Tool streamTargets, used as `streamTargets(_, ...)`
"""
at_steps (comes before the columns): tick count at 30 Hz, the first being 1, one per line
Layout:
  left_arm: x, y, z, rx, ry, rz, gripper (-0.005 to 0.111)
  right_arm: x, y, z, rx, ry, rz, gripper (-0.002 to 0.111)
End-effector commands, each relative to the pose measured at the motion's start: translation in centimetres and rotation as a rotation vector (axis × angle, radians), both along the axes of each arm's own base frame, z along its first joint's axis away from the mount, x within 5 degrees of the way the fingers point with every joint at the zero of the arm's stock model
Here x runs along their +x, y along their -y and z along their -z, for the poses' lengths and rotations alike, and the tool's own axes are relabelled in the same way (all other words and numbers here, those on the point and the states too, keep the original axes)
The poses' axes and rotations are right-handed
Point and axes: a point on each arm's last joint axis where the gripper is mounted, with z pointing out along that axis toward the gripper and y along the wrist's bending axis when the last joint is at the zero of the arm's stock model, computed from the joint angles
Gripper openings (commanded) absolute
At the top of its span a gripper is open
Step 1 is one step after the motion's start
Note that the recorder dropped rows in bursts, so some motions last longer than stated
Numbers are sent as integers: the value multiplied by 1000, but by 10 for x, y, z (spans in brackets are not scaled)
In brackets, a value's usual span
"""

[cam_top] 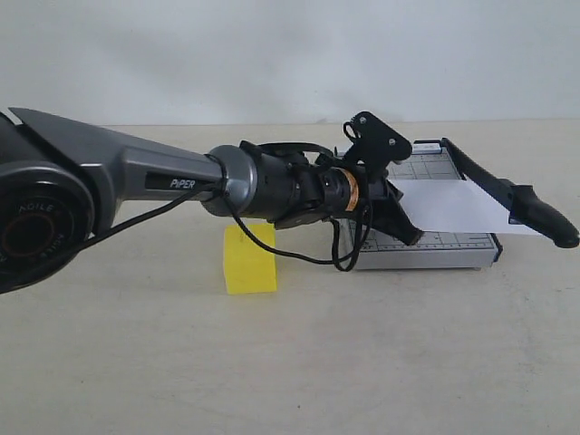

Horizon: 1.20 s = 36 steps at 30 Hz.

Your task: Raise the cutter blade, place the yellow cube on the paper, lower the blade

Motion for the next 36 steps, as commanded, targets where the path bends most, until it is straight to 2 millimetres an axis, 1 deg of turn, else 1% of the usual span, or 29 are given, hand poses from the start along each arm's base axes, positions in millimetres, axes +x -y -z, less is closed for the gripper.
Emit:
streamTargets(1, 4, -14, 14, 103, -58, -77, 5, 0, 0, 0, -7, 8, -2, 0)
streamTargets(7, 4, -15, 14, 108, -60, -80, 5, 0, 0, 1, -8, 3, -3, 0)
streamTargets(12, 4, -16, 10, 136, -42, -74, 5, 0, 0, 1, -8, 3, -3, 0)
streamTargets(19, 5, -14, -9, 99, -8, -62, 5, 0, 0, 1, -8, 3, -3, 0)
streamTargets(20, 5, -13, -12, 87, -1, -57, 6, 0, 0, 1, -8, 3, -3, 0)
streamTargets(22, 5, -12, -18, 64, 13, -47, 14, 0, 0, 1, -8, 3, -3, 0)
streamTargets(27, 3, -9, -28, 22, 5, -62, 46, 0, 0, 1, -8, 3, -3, 0)
streamTargets(29, 3, -9, -37, -10, 9, -65, 54, 0, 0, 1, -8, 3, -3, 0)
streamTargets(31, 3, -7, -48, -42, 26, -58, 58, 0, 0, 1, -8, 3, -3, 0)
streamTargets(36, -6, -1, -75, -78, 59, -39, 58, 0, 0, 1, -8, 3, -3, 0)
